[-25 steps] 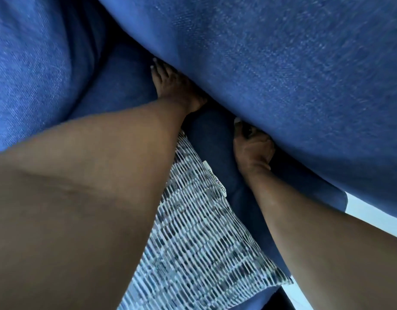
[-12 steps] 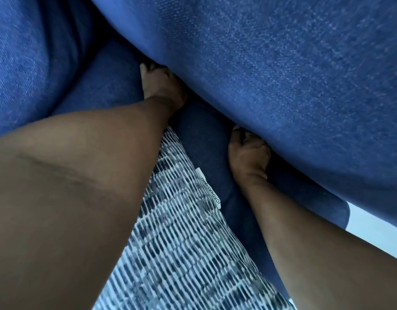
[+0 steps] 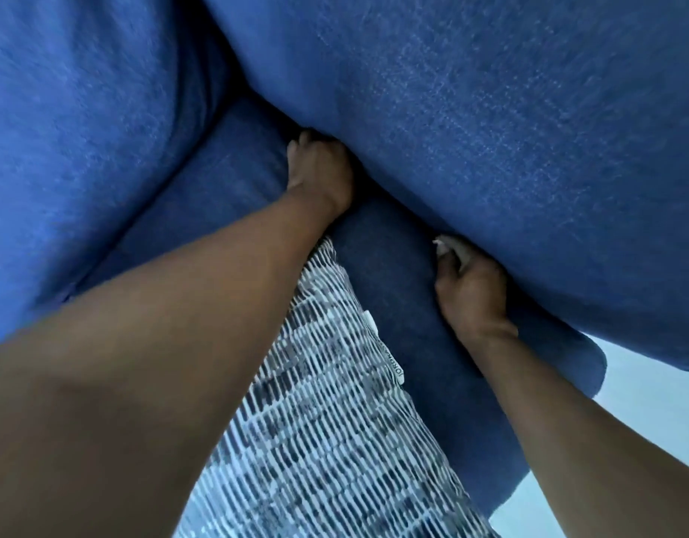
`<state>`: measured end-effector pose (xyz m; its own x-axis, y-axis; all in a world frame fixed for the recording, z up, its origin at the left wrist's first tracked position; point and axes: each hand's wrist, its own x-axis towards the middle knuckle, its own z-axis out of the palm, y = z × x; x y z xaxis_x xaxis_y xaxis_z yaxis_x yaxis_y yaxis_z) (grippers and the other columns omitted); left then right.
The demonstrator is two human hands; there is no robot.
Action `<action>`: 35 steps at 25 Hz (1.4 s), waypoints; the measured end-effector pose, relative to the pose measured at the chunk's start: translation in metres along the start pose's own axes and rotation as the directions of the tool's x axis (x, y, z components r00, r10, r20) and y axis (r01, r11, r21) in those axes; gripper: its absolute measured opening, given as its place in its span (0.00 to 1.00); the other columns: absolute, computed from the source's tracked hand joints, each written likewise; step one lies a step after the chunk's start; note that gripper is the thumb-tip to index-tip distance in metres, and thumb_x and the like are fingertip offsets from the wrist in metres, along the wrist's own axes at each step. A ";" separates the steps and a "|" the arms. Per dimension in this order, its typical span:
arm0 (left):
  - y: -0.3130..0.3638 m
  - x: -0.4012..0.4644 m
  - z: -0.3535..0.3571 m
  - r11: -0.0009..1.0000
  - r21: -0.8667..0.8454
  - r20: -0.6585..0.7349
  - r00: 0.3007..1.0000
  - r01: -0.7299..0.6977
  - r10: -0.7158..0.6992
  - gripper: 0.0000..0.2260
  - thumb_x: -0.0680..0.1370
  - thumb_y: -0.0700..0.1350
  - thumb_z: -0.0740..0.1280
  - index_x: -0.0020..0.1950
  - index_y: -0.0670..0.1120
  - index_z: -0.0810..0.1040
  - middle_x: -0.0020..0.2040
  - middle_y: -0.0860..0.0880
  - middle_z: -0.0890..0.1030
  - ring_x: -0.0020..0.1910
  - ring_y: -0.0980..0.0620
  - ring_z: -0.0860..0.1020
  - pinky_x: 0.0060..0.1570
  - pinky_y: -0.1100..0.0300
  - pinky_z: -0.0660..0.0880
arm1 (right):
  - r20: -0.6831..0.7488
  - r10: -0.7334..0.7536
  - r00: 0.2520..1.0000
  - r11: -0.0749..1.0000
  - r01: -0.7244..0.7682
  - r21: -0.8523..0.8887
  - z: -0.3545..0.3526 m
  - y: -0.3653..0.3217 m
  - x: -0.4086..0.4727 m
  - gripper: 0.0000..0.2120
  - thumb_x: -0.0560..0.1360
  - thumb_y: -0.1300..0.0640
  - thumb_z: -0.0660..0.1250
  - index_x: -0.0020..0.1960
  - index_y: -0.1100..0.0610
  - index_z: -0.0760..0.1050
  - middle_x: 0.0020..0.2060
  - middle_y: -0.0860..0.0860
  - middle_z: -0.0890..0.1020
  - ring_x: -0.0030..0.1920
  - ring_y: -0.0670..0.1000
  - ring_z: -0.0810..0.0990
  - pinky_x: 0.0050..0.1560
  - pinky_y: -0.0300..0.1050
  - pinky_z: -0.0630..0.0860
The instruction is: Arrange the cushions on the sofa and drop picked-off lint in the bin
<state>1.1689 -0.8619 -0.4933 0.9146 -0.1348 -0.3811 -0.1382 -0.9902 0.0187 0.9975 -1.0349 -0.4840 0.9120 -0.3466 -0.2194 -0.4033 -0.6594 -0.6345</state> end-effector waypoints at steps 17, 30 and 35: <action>0.024 -0.040 -0.029 0.956 0.226 0.125 0.979 -0.187 0.162 0.16 0.82 0.42 0.59 0.69 0.43 0.76 0.67 0.41 0.78 0.67 0.40 0.74 0.65 0.48 0.70 | -0.091 -0.026 0.995 0.990 0.013 -0.141 -0.028 -0.002 -0.031 0.11 0.77 0.65 0.66 0.55 0.57 0.84 0.48 0.55 0.88 0.47 0.58 0.86 0.54 0.46 0.79; 0.030 -0.254 -0.153 -0.036 -0.936 0.352 0.926 0.351 -0.133 0.12 0.78 0.28 0.66 0.60 0.35 0.81 0.51 0.40 0.84 0.47 0.49 0.84 0.46 0.59 0.84 | 0.296 0.251 0.922 0.866 -0.350 0.356 -0.156 -0.091 -0.137 0.10 0.79 0.66 0.65 0.50 0.54 0.82 0.46 0.51 0.87 0.43 0.47 0.88 0.53 0.45 0.83; -0.007 -0.345 -0.227 -0.224 -0.946 0.274 0.949 0.235 -0.158 0.13 0.80 0.25 0.61 0.62 0.32 0.77 0.52 0.36 0.83 0.54 0.42 0.85 0.55 0.50 0.83 | 0.246 0.048 0.968 0.925 -0.135 0.354 -0.228 -0.161 -0.177 0.11 0.76 0.61 0.65 0.49 0.47 0.82 0.46 0.44 0.87 0.50 0.45 0.86 0.59 0.55 0.80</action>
<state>0.9407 -0.8164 -0.1523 0.7857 0.0387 -0.6174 0.6056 0.1562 0.7803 0.8844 -1.0192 -0.1738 0.8822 -0.2031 -0.4248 -0.4701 -0.3271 -0.8198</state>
